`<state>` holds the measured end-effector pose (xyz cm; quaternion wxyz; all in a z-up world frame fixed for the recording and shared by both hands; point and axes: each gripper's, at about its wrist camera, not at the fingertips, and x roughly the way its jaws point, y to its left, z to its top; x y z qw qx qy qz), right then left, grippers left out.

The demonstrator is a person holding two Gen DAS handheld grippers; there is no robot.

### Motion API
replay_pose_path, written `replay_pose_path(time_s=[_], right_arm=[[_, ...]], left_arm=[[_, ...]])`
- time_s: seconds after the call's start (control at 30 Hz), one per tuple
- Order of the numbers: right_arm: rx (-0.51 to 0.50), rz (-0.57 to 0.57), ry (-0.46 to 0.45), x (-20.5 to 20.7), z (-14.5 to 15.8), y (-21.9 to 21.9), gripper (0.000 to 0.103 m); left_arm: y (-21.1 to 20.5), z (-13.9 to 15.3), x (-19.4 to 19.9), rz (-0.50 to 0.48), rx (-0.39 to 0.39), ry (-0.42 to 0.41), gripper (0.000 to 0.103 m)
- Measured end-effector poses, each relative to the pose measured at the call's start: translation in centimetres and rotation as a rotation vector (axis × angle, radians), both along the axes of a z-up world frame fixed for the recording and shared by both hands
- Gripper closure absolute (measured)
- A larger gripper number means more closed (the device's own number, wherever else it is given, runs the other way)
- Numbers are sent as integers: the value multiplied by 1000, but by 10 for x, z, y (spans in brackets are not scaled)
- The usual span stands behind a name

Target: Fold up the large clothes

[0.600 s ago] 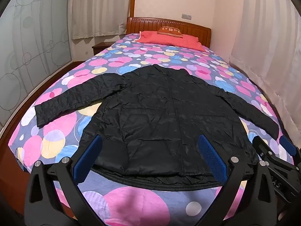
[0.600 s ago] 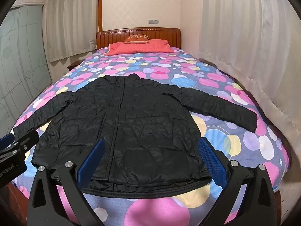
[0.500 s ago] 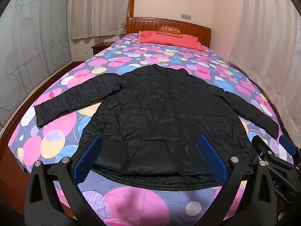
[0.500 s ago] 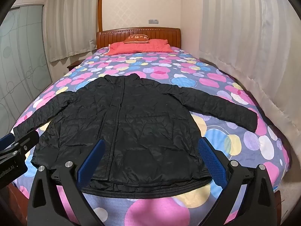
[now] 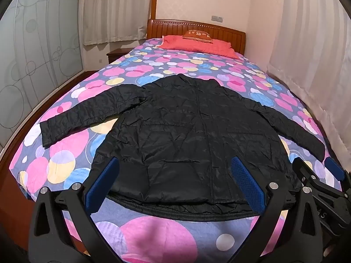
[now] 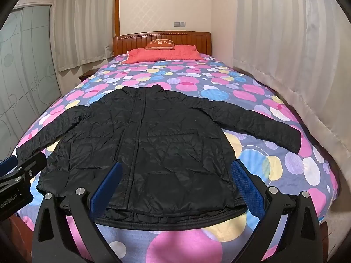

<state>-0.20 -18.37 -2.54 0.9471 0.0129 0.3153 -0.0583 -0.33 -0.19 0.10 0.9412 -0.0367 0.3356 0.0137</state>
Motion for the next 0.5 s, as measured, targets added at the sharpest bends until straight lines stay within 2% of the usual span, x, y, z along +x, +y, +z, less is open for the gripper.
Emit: replay_pose_path(time_s=[0.5], right_arm=[[4, 2, 2, 0, -2, 0, 5]], left_arm=[[2, 0, 1, 3, -3, 5, 2]])
